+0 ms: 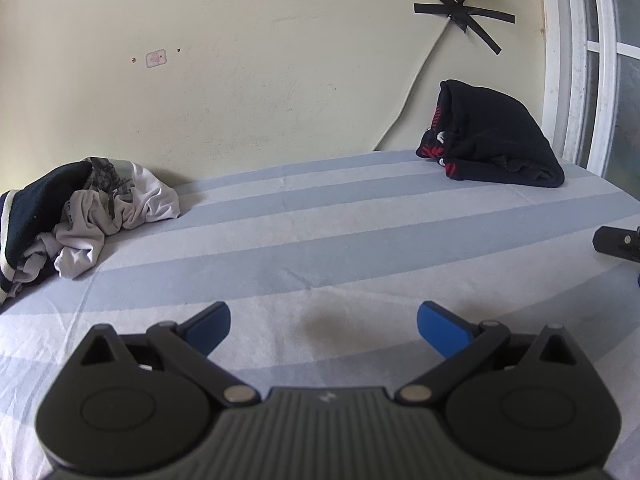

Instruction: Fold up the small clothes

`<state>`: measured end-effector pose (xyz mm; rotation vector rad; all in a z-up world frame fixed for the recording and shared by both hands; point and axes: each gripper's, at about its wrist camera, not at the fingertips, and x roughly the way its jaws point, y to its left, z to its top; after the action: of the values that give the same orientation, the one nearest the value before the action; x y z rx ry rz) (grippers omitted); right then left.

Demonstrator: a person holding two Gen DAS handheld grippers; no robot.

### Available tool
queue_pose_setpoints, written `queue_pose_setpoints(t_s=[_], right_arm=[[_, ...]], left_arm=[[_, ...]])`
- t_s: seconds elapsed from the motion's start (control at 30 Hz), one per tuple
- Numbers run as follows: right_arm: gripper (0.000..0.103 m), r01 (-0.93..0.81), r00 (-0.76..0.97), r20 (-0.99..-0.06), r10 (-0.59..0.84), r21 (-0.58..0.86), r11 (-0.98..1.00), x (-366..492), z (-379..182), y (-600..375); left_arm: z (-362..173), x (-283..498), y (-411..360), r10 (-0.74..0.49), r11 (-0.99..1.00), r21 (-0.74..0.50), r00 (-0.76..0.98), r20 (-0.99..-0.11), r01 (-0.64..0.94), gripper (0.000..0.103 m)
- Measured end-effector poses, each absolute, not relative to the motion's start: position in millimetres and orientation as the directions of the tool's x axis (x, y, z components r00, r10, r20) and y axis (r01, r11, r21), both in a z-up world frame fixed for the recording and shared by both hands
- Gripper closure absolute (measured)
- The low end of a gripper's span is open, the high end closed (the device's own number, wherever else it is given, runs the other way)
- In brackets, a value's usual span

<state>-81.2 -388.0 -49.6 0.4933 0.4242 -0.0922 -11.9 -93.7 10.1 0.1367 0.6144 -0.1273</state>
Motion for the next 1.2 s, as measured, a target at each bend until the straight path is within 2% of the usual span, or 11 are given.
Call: queue_pose_setpoints(t_s=[1.2], right_arm=[[0.008,0.182,0.911,-0.411,0.02,0.446,0.877,-82.3,-49.4,-387.9]], left_arm=[[9.5,-11.6,-95.5,-0.068,0.981,0.109,0.808,-0.585,0.162,0.0]])
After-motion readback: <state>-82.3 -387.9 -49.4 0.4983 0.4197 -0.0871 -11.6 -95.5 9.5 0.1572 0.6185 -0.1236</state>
